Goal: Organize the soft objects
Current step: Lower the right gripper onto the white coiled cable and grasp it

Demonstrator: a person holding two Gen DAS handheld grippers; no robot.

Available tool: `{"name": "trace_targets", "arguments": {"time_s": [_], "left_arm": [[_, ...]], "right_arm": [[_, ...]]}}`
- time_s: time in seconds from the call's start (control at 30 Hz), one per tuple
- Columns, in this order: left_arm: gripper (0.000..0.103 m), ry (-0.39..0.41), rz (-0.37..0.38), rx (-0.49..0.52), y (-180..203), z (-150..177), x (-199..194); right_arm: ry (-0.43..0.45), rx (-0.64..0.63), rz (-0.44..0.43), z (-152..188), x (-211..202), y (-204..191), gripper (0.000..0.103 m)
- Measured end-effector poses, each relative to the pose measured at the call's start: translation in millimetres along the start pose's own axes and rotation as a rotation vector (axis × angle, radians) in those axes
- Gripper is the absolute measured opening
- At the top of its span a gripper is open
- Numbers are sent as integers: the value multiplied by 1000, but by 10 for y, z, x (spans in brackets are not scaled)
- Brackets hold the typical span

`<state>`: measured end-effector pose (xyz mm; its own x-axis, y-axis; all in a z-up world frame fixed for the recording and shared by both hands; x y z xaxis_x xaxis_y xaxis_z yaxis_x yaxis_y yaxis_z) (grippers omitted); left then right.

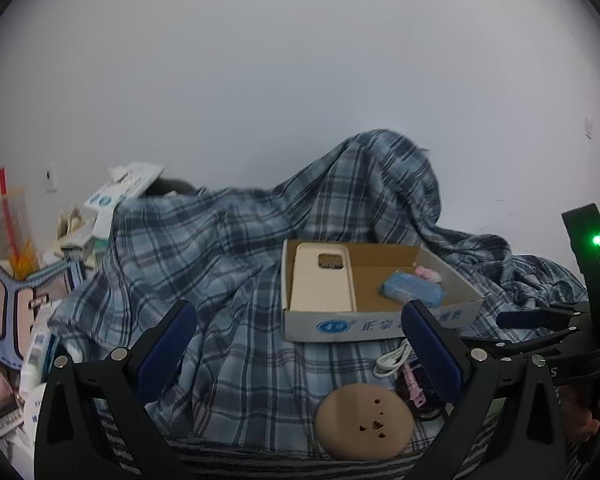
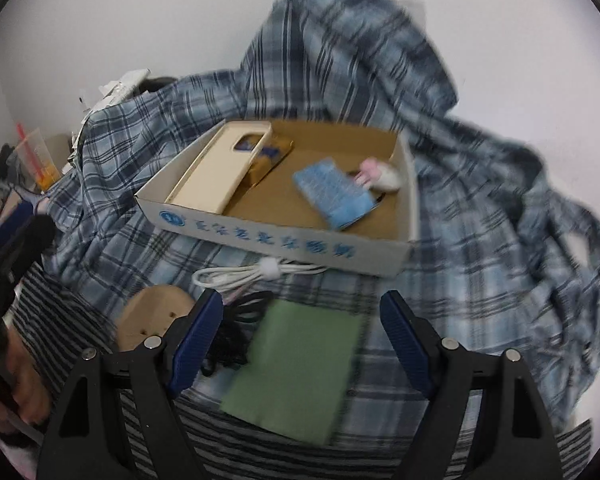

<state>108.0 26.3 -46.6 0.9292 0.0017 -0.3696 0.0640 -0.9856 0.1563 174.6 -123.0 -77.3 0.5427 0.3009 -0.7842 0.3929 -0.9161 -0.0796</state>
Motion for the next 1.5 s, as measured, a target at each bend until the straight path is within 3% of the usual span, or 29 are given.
{"name": "trace_targets", "arguments": {"time_s": [0.13,0.3,0.4,0.53,0.57,0.63,0.73,0.9,1.0,1.4,1.5], "left_arm": [[103,-30,-15,-33,-91,29,66],[103,-39,-30,-42,-126,42,95],[103,-41,-33,-37,-120,47,103],[103,-37,-34,-42,-130,38,92],[103,-39,-38,-43,-134,40,96],[103,-42,-39,-49,-147,41,103],[103,-43,-37,-53,-159,40,100],[103,-45,-39,-49,-151,42,103],[103,-57,-42,-46,-153,56,126],[103,-64,-38,-40,-163,65,132],[103,-64,-39,-39,-154,63,136]], "right_arm": [[-31,22,-31,-95,162,-144,80],[-57,-27,-14,-166,357,-341,76],[-119,4,16,-137,509,-343,72],[-135,45,19,-110,590,-340,69],[-135,48,31,-105,590,-334,67],[-146,64,42,-84,598,-304,49],[-176,117,-19,-31,612,-269,31],[-183,132,-38,39,472,-228,12],[-163,127,-6,98,330,-206,6],[-188,154,-41,406,-167,184,3],[-190,142,-17,459,-228,261,3]]}}
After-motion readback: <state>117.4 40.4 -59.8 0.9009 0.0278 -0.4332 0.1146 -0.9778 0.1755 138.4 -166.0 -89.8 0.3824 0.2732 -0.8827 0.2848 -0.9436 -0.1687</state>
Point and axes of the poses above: each gripper's, at about its wrist camera, not at the fingertips, and x roughly the way its jaws point, y to its right, z to its underside, the point moved 7 cm from there along x, roughly the way its jaws point, and after that the axes turned 7 degrees about -x, right-handed, at the moved point
